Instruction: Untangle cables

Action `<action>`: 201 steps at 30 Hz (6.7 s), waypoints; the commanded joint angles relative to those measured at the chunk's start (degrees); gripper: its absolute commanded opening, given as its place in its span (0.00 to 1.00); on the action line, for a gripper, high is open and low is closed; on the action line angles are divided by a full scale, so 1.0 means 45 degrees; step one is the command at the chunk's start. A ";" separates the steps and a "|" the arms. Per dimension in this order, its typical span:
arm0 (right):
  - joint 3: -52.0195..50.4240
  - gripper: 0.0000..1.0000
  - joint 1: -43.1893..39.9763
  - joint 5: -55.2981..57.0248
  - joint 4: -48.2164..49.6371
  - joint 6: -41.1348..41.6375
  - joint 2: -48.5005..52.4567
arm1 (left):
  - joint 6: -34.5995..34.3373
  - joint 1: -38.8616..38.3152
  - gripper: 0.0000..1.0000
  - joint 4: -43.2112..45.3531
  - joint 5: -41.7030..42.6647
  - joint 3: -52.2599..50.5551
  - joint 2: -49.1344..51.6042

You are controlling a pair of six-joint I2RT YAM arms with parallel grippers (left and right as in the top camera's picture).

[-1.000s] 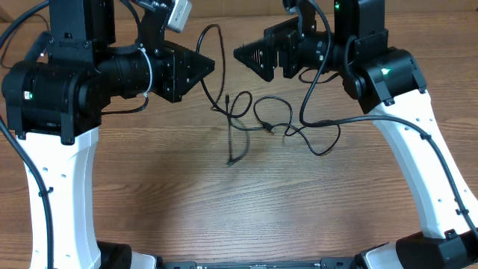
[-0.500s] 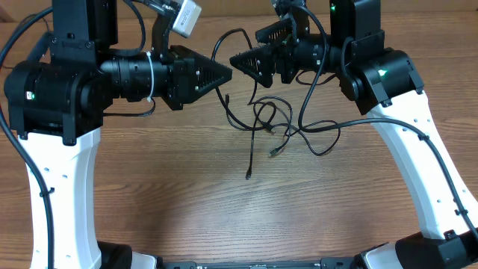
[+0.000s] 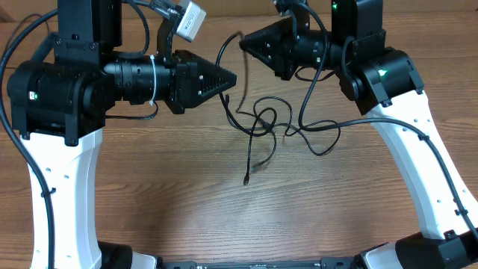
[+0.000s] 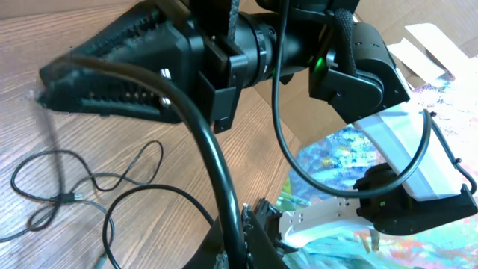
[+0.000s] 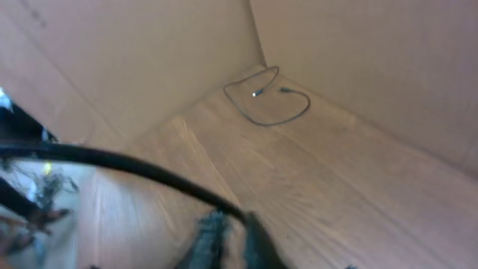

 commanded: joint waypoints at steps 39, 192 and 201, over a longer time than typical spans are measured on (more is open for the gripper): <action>0.0146 0.56 0.0049 -0.1229 0.0767 -0.0481 0.0034 | -0.1817 -0.1263 0.04 0.0685 0.1273 0.0049 0.0044; 0.0146 1.00 0.0248 0.4352 -0.2754 0.1239 0.0039 | -0.2812 1.2269 0.04 0.5119 -0.9889 0.0049 0.8199; 0.0146 1.00 0.0248 0.4352 -0.3075 0.1243 0.0039 | -0.2807 1.3007 0.84 0.4969 -1.1370 0.0044 0.8976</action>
